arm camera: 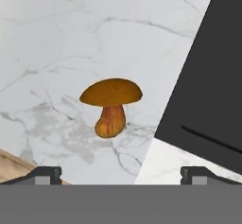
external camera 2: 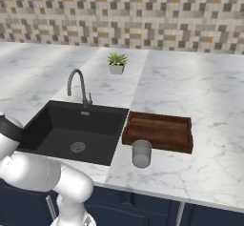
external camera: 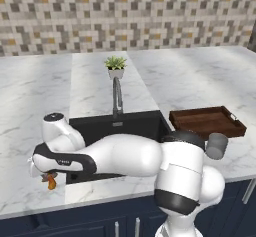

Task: Pick up all produce items and place them in the sink. Turn on the sink faucet to wash them. Then turn the sink off and put them in the tray.

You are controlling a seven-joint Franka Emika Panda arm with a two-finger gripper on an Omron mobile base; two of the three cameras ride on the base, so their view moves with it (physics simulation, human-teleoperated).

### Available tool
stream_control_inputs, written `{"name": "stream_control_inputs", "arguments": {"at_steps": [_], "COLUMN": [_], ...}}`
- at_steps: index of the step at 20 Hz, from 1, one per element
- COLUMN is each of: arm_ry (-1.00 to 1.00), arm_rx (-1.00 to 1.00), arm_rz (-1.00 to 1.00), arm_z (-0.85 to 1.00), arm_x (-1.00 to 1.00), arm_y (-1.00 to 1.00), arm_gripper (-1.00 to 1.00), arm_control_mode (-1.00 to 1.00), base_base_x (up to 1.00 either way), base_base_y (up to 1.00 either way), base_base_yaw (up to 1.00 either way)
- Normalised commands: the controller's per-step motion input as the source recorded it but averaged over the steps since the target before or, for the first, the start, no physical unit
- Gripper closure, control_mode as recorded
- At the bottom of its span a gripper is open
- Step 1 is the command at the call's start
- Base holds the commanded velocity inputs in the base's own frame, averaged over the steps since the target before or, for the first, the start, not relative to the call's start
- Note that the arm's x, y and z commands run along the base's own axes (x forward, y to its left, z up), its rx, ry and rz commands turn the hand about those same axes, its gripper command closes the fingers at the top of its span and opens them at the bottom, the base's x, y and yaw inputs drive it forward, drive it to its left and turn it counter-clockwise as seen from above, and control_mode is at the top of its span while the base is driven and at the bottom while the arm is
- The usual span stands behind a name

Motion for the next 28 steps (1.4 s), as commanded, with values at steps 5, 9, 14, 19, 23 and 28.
{"name": "stream_control_inputs", "arguments": {"at_steps": [5,9,14,19,23,28], "arm_ry": [0.0,0.0,0.0,0.0,0.0,0.0], "arm_rx": [0.0,0.0,0.0,0.0,0.0,0.0], "arm_rz": [0.0,0.0,0.0,0.0,0.0,0.0], "arm_z": [-0.26,-0.22,-0.18,-0.18,-0.22,-0.23], "arm_x": [0.12,0.08,0.08,0.1,0.06,0.07], "arm_y": [0.1,0.11,0.09,0.06,0.01,0.03], "arm_gripper": [-1.0,-1.0,-1.0,-1.0,-1.0,-1.0], "arm_control_mode": [-1.0,-1.0,-1.0,-1.0,-1.0,-1.0], "base_base_x": [0.0,0.0,0.0,0.0,0.0,0.0], "base_base_y": [0.0,0.0,0.0,0.0,0.0,0.0], "base_base_yaw": [0.0,0.0,0.0,0.0,0.0,0.0]}}
